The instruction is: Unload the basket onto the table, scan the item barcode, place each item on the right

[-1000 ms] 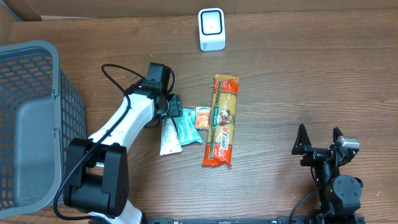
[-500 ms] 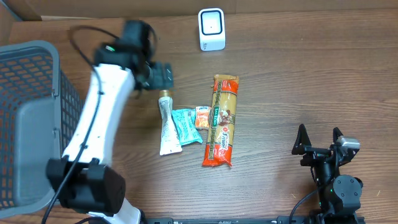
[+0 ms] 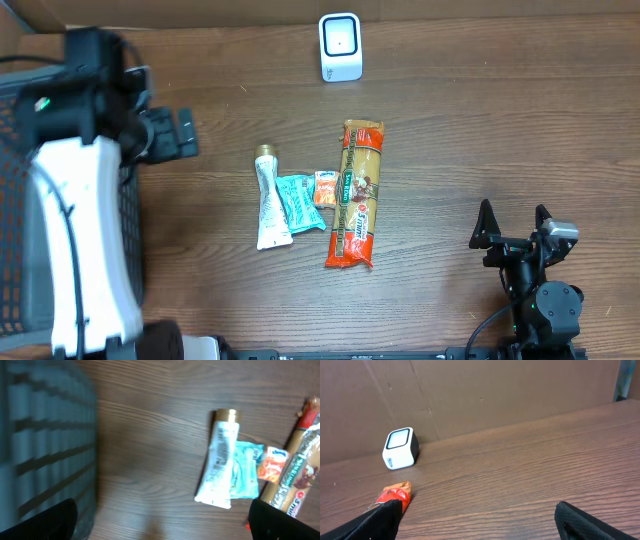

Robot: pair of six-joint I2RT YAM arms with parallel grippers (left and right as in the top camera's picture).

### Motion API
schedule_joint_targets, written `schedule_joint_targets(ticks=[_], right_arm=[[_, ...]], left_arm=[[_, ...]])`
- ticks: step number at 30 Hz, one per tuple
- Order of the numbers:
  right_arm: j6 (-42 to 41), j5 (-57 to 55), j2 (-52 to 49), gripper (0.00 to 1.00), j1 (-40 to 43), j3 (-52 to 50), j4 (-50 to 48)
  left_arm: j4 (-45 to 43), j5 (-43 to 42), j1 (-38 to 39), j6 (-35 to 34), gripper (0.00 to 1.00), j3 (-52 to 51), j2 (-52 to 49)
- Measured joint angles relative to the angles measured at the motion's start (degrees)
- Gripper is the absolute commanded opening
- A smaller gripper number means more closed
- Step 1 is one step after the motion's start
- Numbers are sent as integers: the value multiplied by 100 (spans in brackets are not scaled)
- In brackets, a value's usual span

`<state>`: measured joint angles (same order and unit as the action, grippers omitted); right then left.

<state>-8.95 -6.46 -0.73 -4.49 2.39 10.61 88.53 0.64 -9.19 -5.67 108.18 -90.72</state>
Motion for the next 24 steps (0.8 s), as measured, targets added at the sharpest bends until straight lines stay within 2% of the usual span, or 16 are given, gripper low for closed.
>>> schedule_joint_targets(ticks=[6, 10, 15, 24], right_arm=[[2, 0, 0, 100, 0, 0, -2], [2, 0, 0, 100, 0, 0, -4], [0, 0, 0, 100, 0, 0, -2], [2, 0, 0, 100, 0, 0, -4]], left_arm=[[-122, -240, -791, 579, 100, -586, 772], [-503, -881, -1161, 1204, 100, -1047, 732], [-675, -1545, -1189, 1784, 100, -1366, 627], [-330, -1602, -1631, 1915, 100, -1375, 627]])
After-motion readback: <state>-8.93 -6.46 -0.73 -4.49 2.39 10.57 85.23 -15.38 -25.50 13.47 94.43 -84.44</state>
